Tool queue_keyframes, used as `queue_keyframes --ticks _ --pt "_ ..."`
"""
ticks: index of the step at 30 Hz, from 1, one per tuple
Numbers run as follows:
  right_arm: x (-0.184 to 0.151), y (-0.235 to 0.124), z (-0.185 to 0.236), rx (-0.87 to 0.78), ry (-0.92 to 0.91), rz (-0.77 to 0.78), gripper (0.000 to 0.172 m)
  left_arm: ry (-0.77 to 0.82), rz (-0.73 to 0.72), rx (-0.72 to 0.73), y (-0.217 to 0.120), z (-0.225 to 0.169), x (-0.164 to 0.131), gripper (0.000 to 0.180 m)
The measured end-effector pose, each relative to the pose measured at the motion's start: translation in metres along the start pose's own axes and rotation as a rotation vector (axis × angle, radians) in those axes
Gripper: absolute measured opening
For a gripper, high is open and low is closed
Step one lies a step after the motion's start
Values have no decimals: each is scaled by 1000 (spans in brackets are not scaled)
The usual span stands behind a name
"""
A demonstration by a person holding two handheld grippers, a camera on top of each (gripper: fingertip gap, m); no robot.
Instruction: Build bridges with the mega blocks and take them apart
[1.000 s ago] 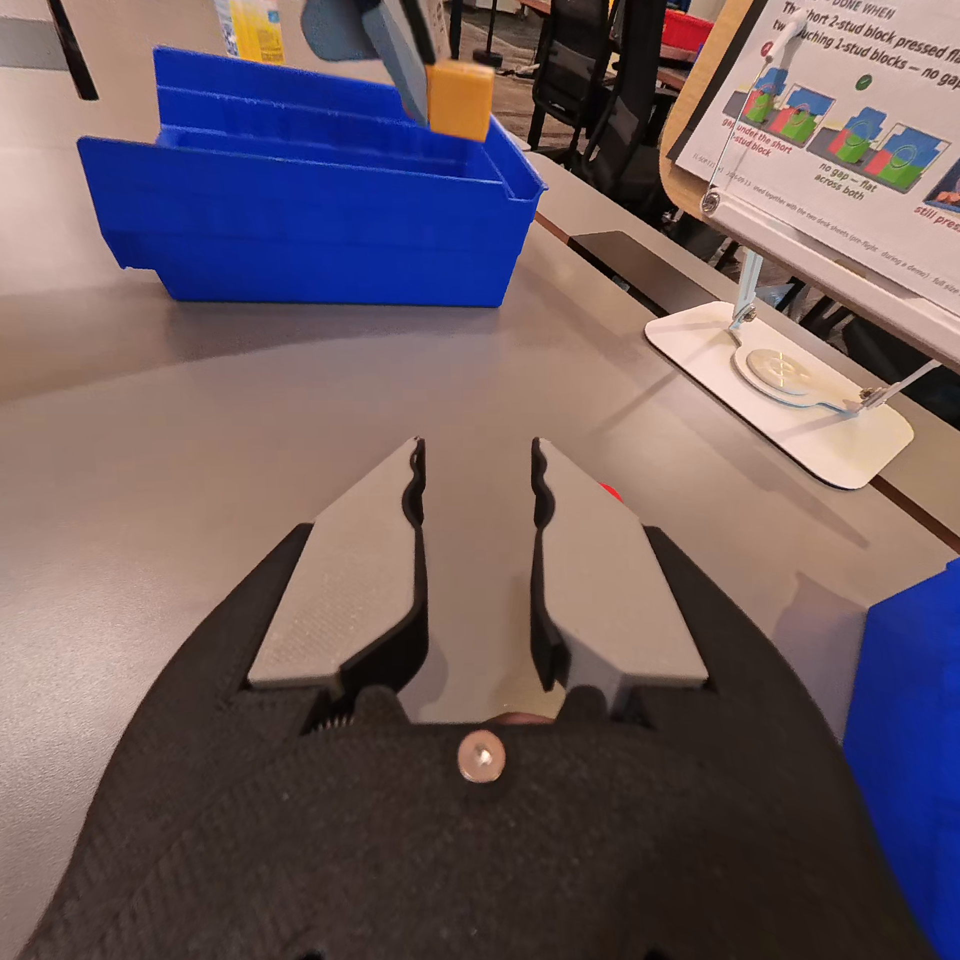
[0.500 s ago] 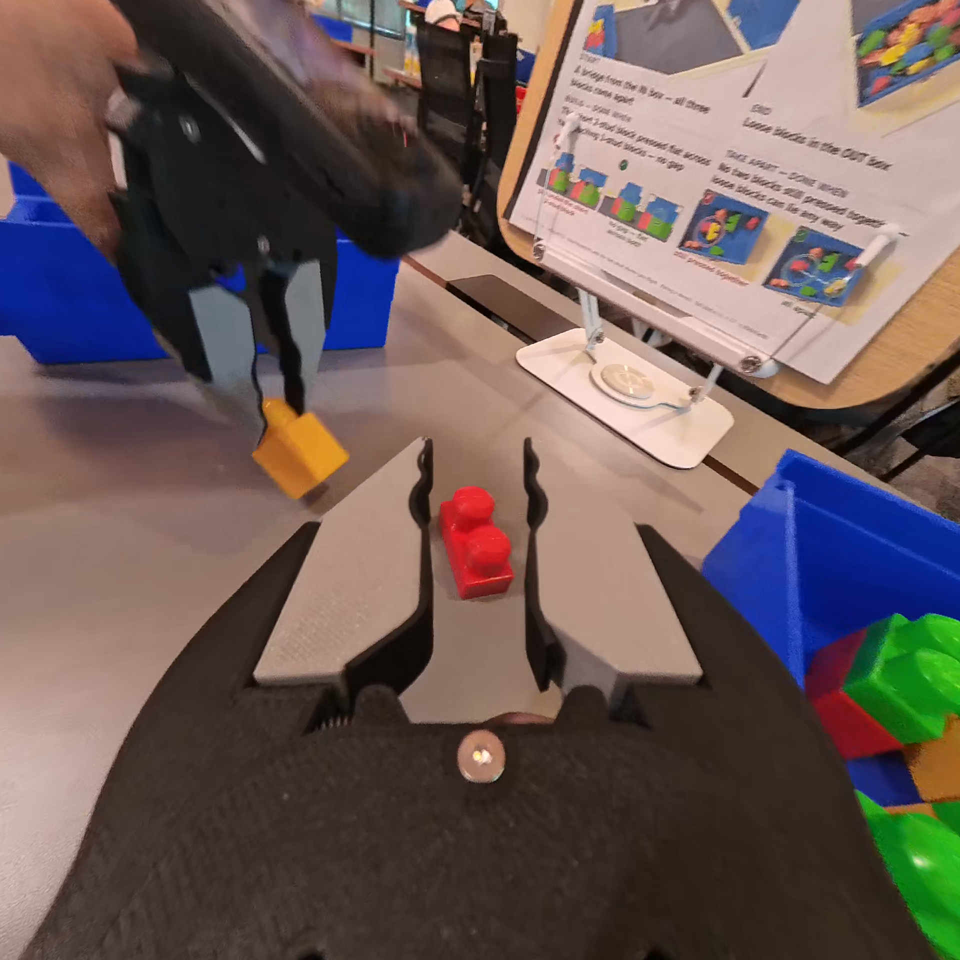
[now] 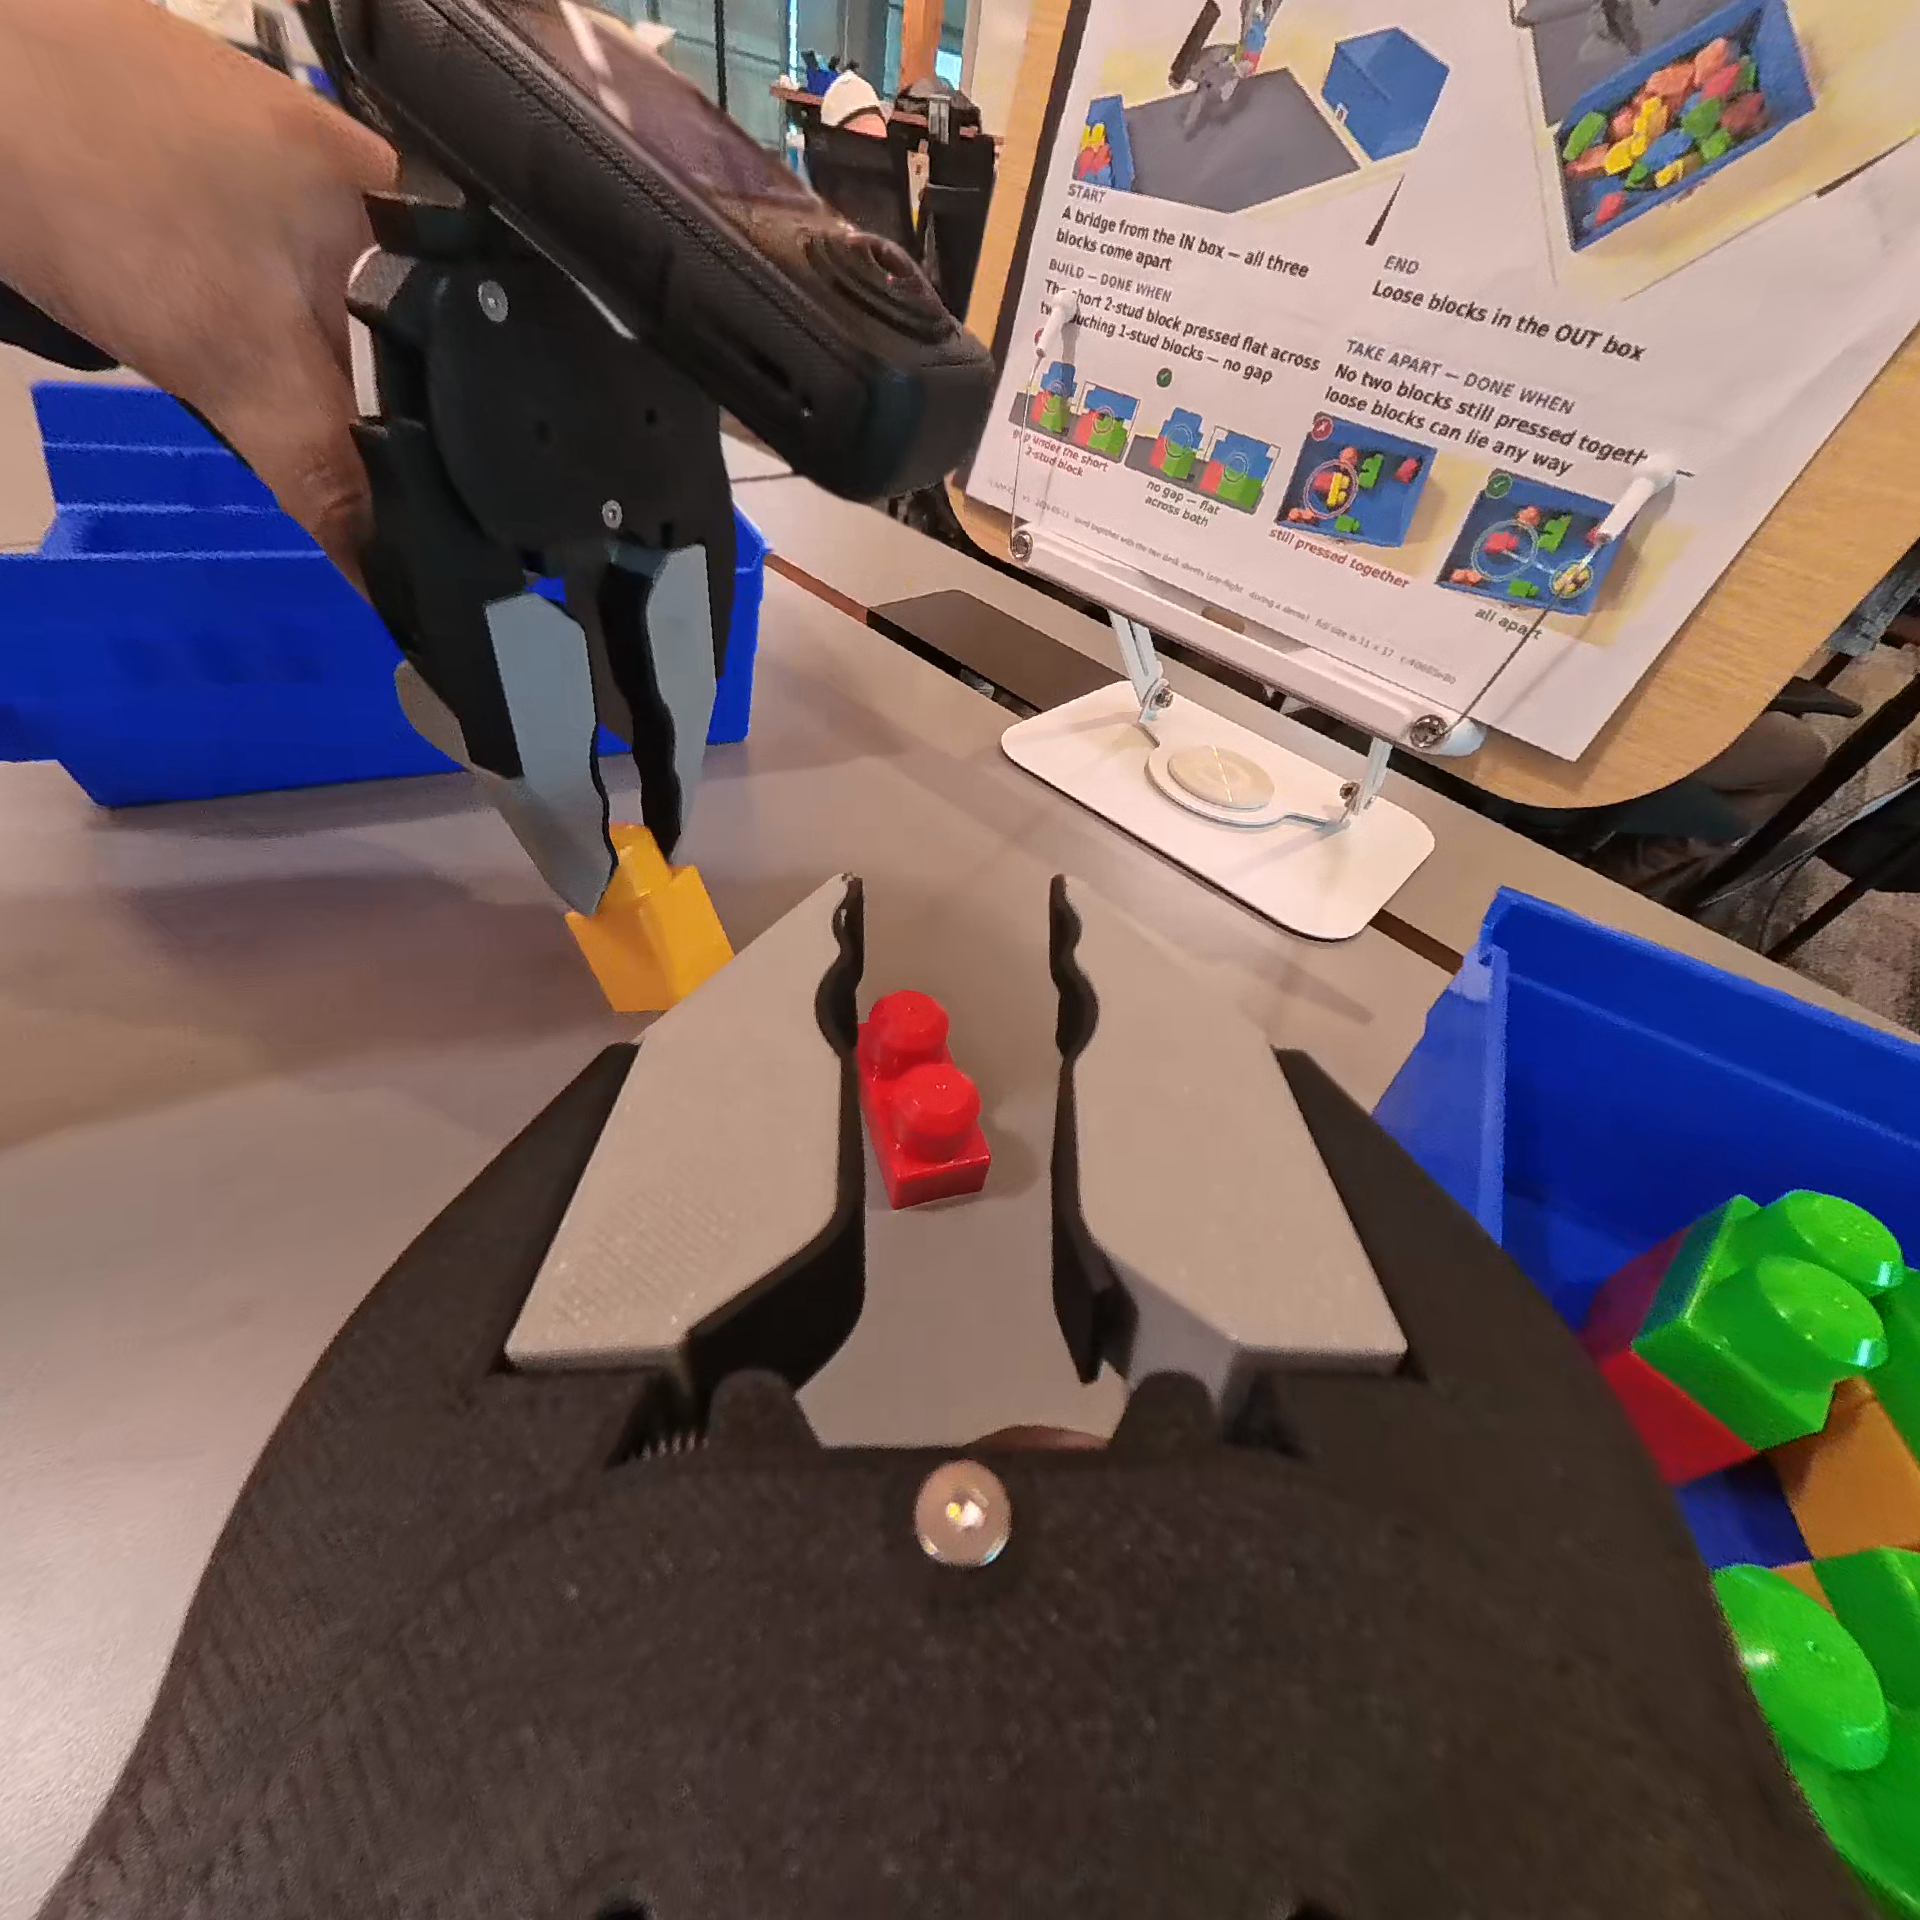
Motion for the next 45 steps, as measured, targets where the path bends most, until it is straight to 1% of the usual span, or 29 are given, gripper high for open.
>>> queue_keyframes --ticks 5,11,14,16,17,19,20,22,24,26,28,31,32,33,35,36,38,41,43,45 --pt "-1 2 3 5 -10 9 32 -39 -18 -13 7 2 -6 27" --pt "-4 4 3 7 -8 20 32 -58 -79 2 0 4 -3 31" --pt "-4 3 2 2 -6 15 32 -81 -131 49 -14 9 -13 32" --pt "-3 2 1 3 -2 11 32 -140 -230 105 -35 19 -26 31" --pt "-2 2 1 4 0 8 32 -187 -291 136 -48 27 -36 32" --pt "-2 2 1 7 2 4 32 -316 -390 240 -71 50 -65 40" --pt "-1 2 2 11 2 4 32 -387 -404 309 -79 64 -86 45" --pt "-2 3 5 17 -3 8 32 -523 -361 451 -84 93 -135 55" --pt "-2 5 8 24 -12 14 32 -662 -300 558 -75 120 -182 57" --pt "-3 6 11 27 -26 21 32 -784 -275 555 -54 136 -215 57" --pt "-5 8 14 28 -40 29 32 -870 -236 530 -29 148 -238 57" --pt "-8 11 17 30 -56 43 32 -956 -184 494 6 162 -257 57" --pt "-9 12 18 29 -59 46 32 -978 -175 487 15 166 -261 57" --pt "-10 13 18 28 -63 49 32 -993 -178 468 23 170 -262 50" --pt "-11 14 18 25 -65 57 32 -1016 -184 428 37 175 -262 43" --pt "-12 14 17 25 -63 61 32 -1017 -191 419 40 176 -261 40" --pt "-14 15 15 27 -54 67 32 -1012 -231 388 38 176 -257 38" --pt "-14 14 14 39 -30 63 32 -985 -340 403 21 174 -248 38" --pt "-12 14 14 57 -3 54 32 -936 -499 402 -4 167 -231 38" --pt "-11 13 16 84 26 43 32 -851 -676 374 -35 151 -205 38"
Point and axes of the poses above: each gripper's, where its closed fingertips meet, y out along the fingers, x out of its top, z = x × y across the jaws, the point moved 6 cm from there along -y, back along the fingers, and after that the axes turned 2 degrees about x, right-handed, at the moved point
